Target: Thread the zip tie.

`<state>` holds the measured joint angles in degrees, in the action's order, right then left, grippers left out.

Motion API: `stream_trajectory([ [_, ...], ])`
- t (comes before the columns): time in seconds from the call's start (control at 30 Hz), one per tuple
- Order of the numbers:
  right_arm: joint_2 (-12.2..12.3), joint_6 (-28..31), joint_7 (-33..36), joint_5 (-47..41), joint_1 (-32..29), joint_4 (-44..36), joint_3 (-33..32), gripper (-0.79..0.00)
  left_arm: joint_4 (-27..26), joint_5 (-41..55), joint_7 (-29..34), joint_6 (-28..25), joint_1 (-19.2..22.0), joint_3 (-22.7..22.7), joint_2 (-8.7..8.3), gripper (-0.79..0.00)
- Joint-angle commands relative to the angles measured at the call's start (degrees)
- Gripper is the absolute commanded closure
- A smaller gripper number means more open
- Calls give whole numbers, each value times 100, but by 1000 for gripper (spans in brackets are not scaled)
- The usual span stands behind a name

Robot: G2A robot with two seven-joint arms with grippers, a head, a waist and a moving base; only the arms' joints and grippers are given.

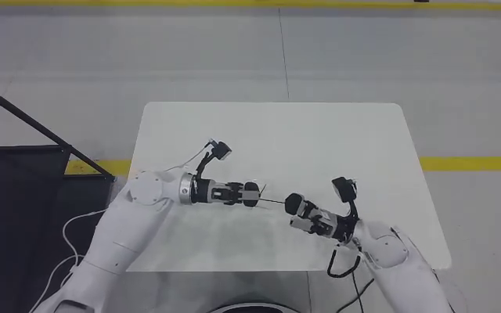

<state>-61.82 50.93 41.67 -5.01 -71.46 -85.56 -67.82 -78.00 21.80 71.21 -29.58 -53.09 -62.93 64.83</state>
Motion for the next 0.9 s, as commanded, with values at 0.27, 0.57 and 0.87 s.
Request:
stream_trajectory([
  [0.27,6,-54,120,-294,165,125,131,-385,81,-95,-11,-78,68,125,3,0],
  [0.57,22,-134,202,-325,220,166,195,-289,111,-94,-33,-98,101,178,-4,0],
  [0.87,37,-171,216,-334,252,192,229,-215,126,-85,-59,-108,122,217,-12,0],
])
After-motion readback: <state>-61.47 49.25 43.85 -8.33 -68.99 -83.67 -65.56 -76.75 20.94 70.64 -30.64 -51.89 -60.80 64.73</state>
